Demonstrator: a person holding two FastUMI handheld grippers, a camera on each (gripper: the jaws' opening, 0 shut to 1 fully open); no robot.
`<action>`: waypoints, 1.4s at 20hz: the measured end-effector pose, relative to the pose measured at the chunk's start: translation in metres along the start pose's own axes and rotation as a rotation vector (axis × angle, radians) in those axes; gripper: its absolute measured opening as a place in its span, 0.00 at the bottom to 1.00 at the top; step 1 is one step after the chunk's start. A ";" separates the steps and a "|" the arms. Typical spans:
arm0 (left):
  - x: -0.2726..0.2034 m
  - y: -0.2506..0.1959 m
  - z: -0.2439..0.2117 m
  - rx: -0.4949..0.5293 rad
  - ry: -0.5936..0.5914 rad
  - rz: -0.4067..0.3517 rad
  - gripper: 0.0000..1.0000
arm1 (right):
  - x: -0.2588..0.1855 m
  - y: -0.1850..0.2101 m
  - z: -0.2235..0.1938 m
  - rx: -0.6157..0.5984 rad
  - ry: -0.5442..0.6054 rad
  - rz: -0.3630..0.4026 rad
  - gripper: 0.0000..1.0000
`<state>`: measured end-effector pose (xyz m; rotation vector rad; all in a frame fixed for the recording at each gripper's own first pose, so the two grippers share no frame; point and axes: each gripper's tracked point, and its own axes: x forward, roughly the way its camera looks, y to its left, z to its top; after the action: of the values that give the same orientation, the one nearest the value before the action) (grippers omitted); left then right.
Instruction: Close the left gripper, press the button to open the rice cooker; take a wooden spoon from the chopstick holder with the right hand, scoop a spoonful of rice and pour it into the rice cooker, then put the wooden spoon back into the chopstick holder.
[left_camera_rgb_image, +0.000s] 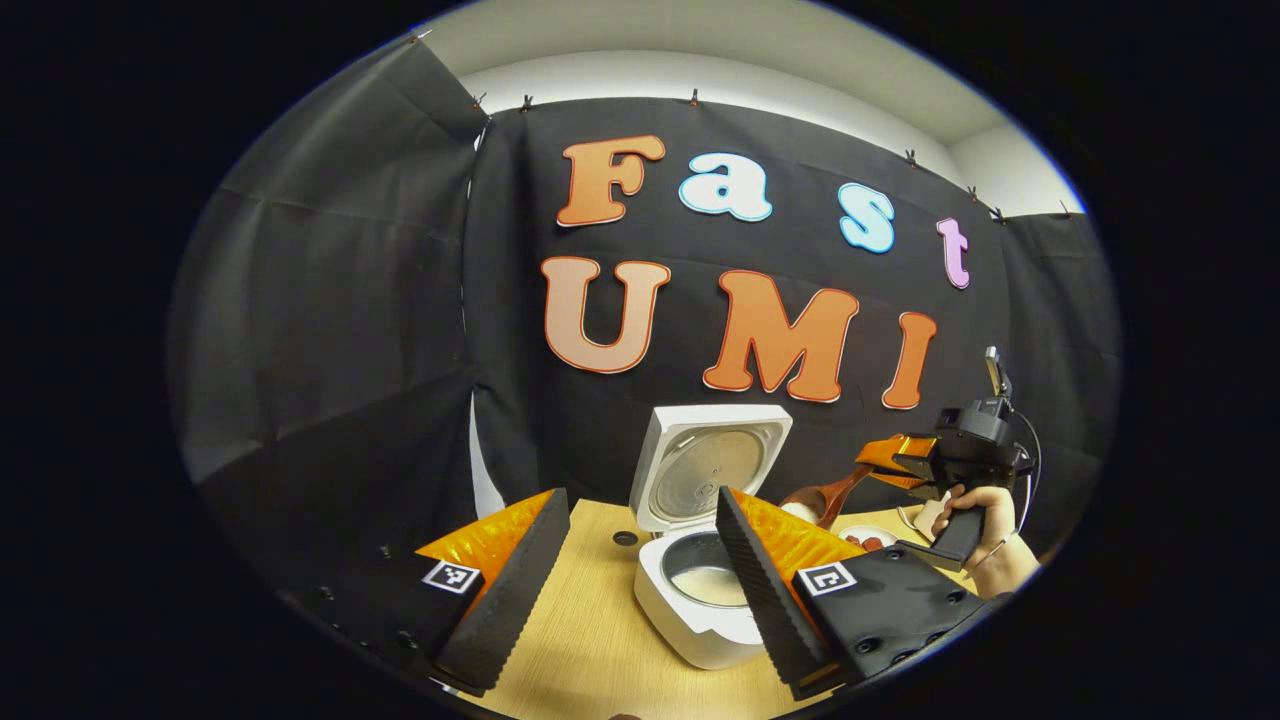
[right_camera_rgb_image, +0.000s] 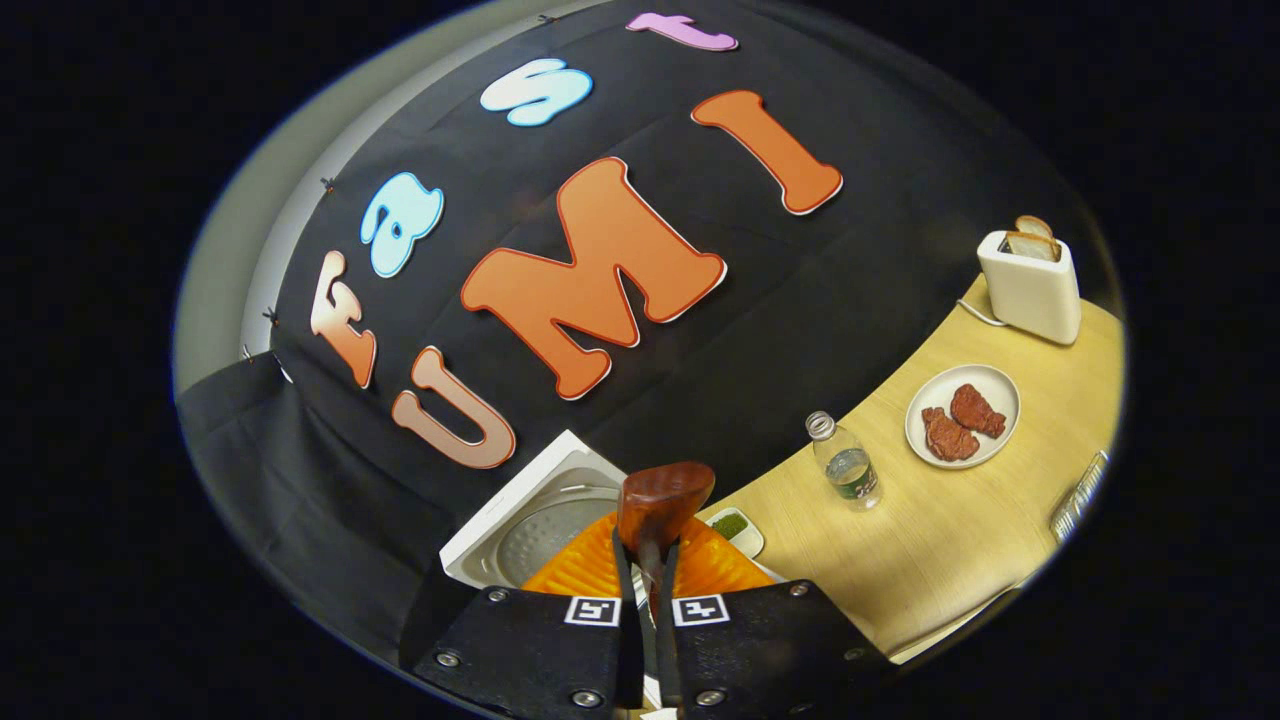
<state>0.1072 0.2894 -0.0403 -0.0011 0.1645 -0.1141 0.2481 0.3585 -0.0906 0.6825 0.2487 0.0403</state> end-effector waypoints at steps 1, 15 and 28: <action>0.000 0.000 0.000 -0.001 0.000 0.000 1.00 | 0.000 0.002 0.001 -0.003 -0.001 0.002 0.05; -0.003 0.006 0.003 -0.001 -0.011 0.009 1.00 | 0.004 0.014 -0.001 -0.079 -0.005 0.017 0.05; 0.007 0.013 -0.003 -0.005 0.000 0.006 1.00 | 0.022 0.035 -0.025 -0.148 0.019 0.061 0.05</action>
<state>0.1147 0.3016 -0.0442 -0.0060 0.1647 -0.1074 0.2647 0.4032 -0.0918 0.5430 0.2404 0.1228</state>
